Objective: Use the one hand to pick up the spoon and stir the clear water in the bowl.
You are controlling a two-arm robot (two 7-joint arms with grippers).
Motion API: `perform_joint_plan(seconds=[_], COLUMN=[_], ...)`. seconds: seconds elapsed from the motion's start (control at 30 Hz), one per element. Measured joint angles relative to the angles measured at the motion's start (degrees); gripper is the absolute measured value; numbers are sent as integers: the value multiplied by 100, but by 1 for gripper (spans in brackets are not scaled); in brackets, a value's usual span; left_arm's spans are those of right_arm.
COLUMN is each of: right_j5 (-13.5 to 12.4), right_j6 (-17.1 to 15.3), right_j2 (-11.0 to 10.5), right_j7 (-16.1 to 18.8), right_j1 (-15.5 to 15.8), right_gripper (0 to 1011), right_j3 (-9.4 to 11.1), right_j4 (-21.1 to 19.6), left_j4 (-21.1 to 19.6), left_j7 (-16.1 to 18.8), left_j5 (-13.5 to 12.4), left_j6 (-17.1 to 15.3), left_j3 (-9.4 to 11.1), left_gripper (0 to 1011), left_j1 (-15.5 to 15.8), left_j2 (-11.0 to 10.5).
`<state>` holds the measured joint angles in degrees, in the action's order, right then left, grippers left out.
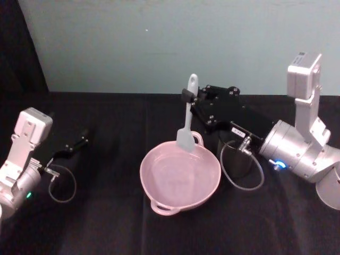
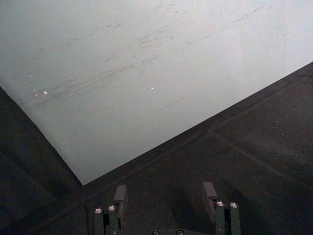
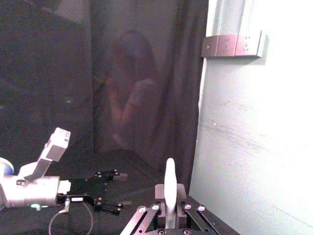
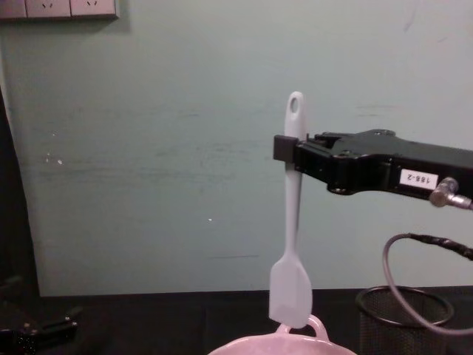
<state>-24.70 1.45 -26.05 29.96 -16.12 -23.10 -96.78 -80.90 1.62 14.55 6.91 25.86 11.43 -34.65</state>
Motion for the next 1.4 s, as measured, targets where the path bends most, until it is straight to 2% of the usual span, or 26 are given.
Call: perform_joint_plan(seconds=[0.4,0.87,1.13,1.4], right_j5=[-268,-617,-793,-989], right_j6=[-341,-538,-542,-525], right_j2=[-266,-602,-633,-547], right_j7=[57,-44,-75,0], right_j1=[-255,-543,-545,-546], right_gripper=[124,125,124,125], right_j3=[23,385,481,449], right_j4=[39,399,697,1025], left_j4=[0,0,0,0], left_j7=[0,0,0,0], left_j5=[0,0,0,0], left_j6=[0,0,0,0], left_j3=[0,0,0,0], left_gripper=[1005,1005,1005,1005], left_j1=[0,0,0,0], left_j2=[0,0,0,0])
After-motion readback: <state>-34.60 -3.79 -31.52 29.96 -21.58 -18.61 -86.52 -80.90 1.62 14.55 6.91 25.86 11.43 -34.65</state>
